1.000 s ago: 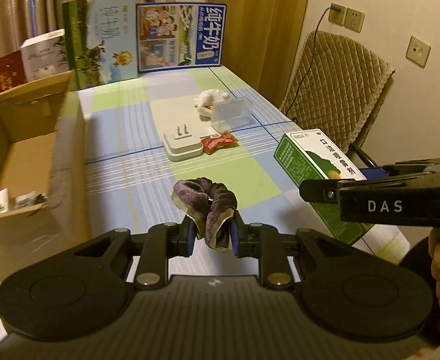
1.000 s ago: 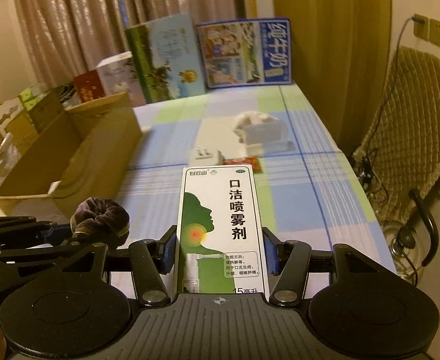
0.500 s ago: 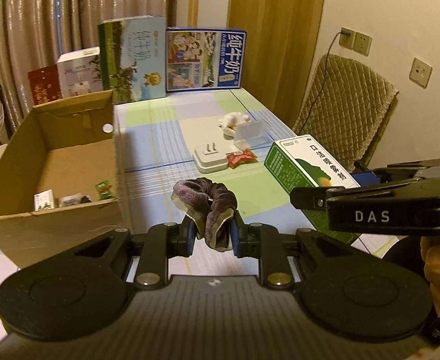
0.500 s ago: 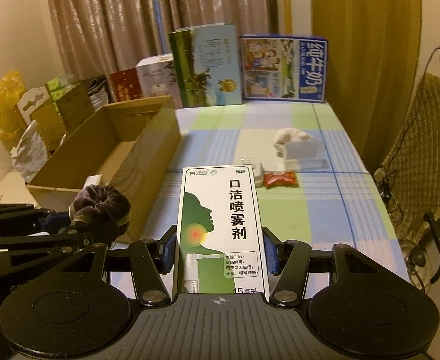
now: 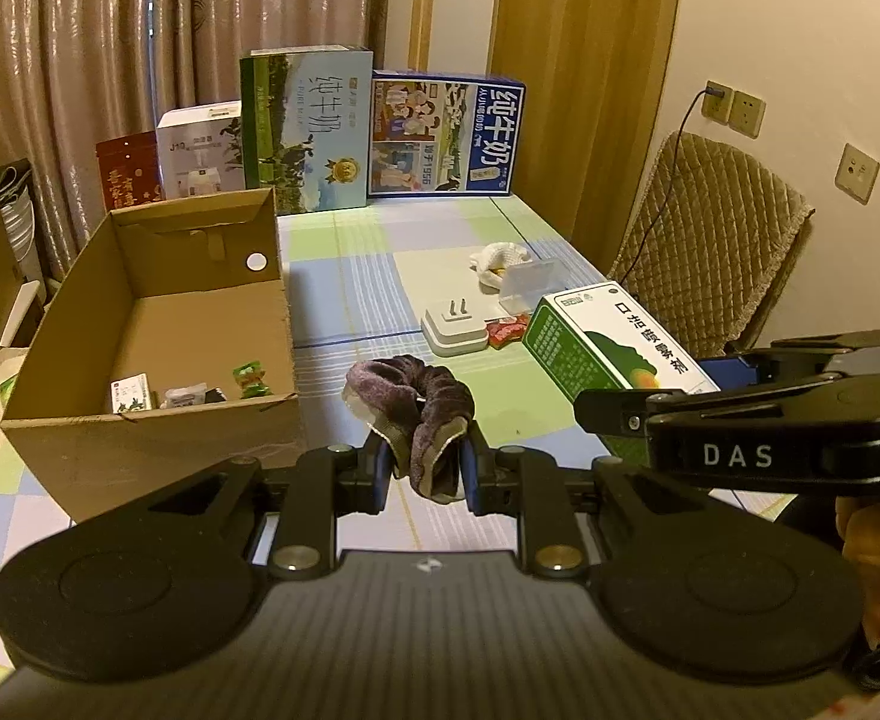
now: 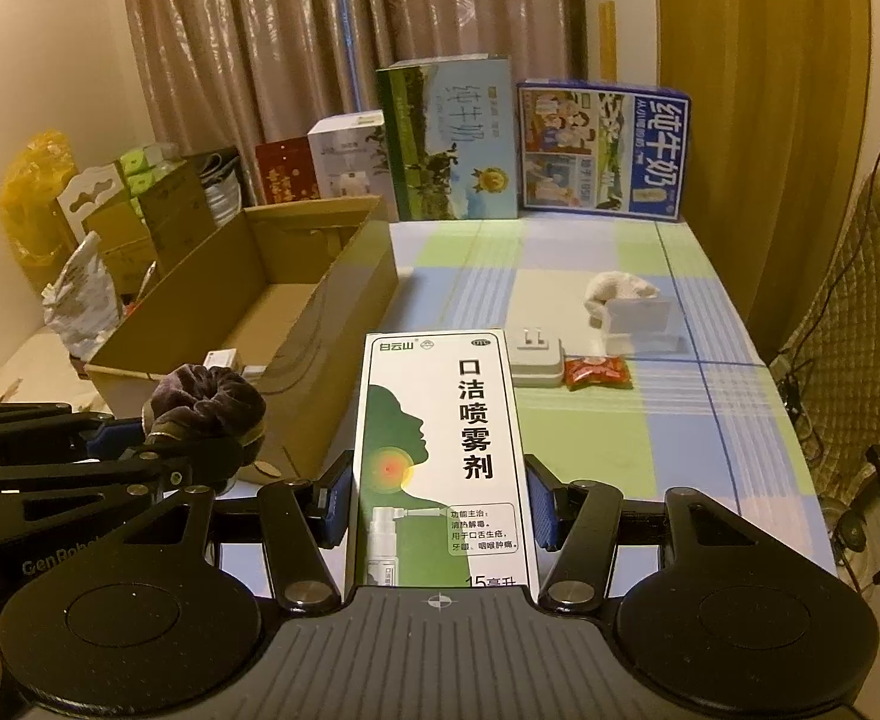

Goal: Organize objects
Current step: 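Lift both held items and carry them toward the cardboard box, then lower the scrunchie and spray box into the cardboard box and open both grippers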

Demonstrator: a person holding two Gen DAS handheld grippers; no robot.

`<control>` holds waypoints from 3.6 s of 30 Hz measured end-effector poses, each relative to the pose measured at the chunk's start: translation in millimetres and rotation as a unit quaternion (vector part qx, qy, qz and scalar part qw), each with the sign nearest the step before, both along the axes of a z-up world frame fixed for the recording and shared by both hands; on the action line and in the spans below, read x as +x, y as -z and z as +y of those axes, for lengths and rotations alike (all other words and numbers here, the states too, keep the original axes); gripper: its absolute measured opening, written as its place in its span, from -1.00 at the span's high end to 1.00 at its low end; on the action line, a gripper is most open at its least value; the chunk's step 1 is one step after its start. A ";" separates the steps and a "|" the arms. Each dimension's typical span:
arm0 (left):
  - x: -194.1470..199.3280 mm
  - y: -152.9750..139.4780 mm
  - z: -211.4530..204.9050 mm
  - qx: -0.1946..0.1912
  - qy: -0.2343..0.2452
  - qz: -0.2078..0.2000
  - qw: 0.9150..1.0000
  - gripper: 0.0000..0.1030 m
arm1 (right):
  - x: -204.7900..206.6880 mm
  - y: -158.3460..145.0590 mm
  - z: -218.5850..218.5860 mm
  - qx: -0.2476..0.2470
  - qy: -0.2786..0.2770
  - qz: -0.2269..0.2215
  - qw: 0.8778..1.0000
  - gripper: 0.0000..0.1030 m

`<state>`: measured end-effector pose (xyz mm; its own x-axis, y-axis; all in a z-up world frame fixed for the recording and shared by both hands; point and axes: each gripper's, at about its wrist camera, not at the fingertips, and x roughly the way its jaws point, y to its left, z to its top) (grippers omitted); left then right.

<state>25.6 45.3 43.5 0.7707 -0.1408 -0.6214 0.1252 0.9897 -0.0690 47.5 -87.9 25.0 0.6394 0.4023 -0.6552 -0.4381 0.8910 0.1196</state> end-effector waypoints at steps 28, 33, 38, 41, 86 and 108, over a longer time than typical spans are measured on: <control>-7.4 -8.7 46.0 -0.007 -0.043 -0.004 0.999 0.64 | 7.4 0.5 42.0 -0.006 -0.037 -0.002 0.999 -0.03; -5.7 -10.3 57.3 -0.005 -0.052 -0.004 0.999 0.64 | 12.6 -0.7 55.8 -0.006 -0.049 -0.006 0.999 -0.03; -3.2 -12.9 70.8 -0.001 -0.061 -0.006 0.998 0.64 | 21.1 0.5 70.0 -0.006 -0.060 -0.007 0.998 -0.03; 0.6 -14.4 79.7 0.004 -0.062 -0.006 0.998 0.64 | 28.0 -0.3 80.8 -0.005 -0.069 -0.008 0.998 -0.03; 149.4 29.5 194.7 0.062 -0.049 0.044 0.996 0.40 | 163.2 31.7 185.2 0.053 -0.069 0.056 0.995 -0.03; 105.3 9.9 203.8 0.040 -0.085 0.017 0.995 -0.02 | 145.5 7.3 160.5 0.102 -0.051 0.034 0.993 -0.51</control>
<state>130.9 249.1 33.6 0.7571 0.0403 -0.6521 -0.0449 0.9989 0.0096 193.0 72.6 17.7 0.5459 0.5912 -0.5937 -0.5089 0.7969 0.3257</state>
